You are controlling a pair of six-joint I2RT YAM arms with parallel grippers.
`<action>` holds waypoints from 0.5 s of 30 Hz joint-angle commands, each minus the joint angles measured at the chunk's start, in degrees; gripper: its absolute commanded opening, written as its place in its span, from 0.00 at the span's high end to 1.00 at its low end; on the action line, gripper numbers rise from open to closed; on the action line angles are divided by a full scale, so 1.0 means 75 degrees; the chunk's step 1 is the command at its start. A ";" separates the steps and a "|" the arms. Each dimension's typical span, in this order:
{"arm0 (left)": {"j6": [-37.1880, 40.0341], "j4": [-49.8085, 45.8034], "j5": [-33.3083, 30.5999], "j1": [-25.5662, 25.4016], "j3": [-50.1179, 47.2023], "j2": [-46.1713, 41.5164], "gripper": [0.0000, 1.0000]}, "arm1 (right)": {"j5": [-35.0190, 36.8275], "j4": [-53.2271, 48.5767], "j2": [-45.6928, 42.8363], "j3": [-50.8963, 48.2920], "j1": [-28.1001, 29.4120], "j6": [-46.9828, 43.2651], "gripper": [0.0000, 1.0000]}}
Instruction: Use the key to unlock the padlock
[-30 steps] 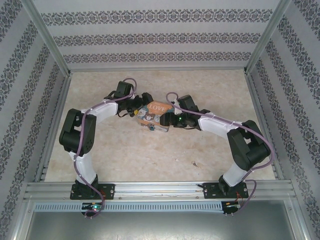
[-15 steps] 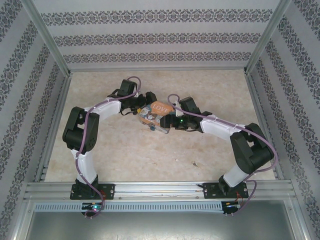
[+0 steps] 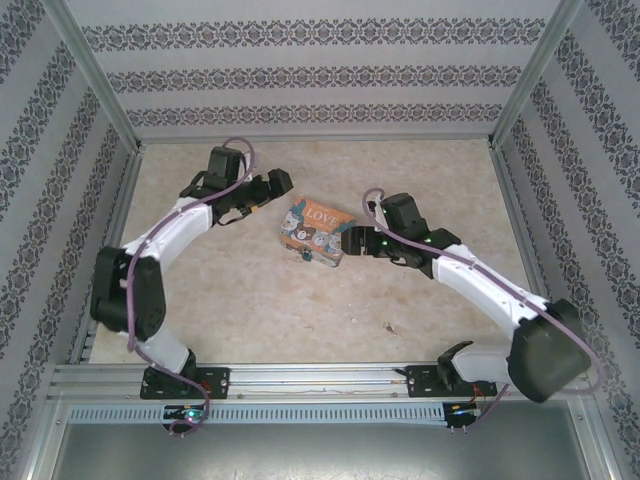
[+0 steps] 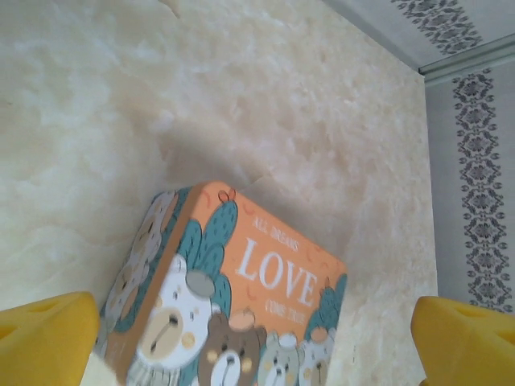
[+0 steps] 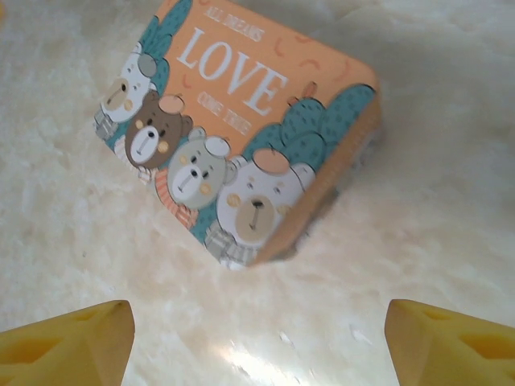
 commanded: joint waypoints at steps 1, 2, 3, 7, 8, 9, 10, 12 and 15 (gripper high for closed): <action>0.0431 -0.0145 -0.0293 -0.0014 -0.0775 -0.0847 0.00 | 0.0644 -0.1674 -0.0659 0.0252 0.0003 -0.0616 0.19; 0.0446 -0.0094 -0.0360 -0.0016 -0.1050 -0.1133 0.01 | 0.0759 -0.1904 -0.0859 0.0316 0.0066 -0.0860 0.20; 0.0471 -0.0078 -0.0438 -0.0015 -0.1268 -0.1362 0.01 | 0.0836 -0.2095 -0.1005 0.0387 0.0134 -0.1098 0.20; 0.0644 -0.0243 -0.0807 -0.0017 -0.2033 -0.2416 0.01 | 0.1180 -0.3007 -0.1370 0.0932 0.0481 -0.2377 0.20; 0.0699 -0.0332 -0.0922 -0.0017 -0.2191 -0.2668 0.01 | 0.1244 -0.3285 -0.1346 0.1121 0.0564 -0.2731 0.21; 0.0734 -0.0406 -0.1018 -0.0015 -0.2317 -0.2878 0.01 | 0.1253 -0.3536 -0.1315 0.1298 0.0637 -0.3061 0.21; 0.0764 -0.0456 -0.1117 -0.0017 -0.2447 -0.3114 0.01 | 0.1276 -0.3853 -0.1246 0.1475 0.0725 -0.3449 0.21; 0.0800 -0.0517 -0.1277 -0.0017 -0.2700 -0.3519 0.01 | 0.1423 -0.4428 -0.1036 0.1840 0.0886 -0.4154 0.22; 0.0865 -0.0597 -0.1426 -0.0001 -0.3017 -0.4032 0.01 | 0.1644 -0.5374 -0.0579 0.2266 0.1061 -0.5058 0.23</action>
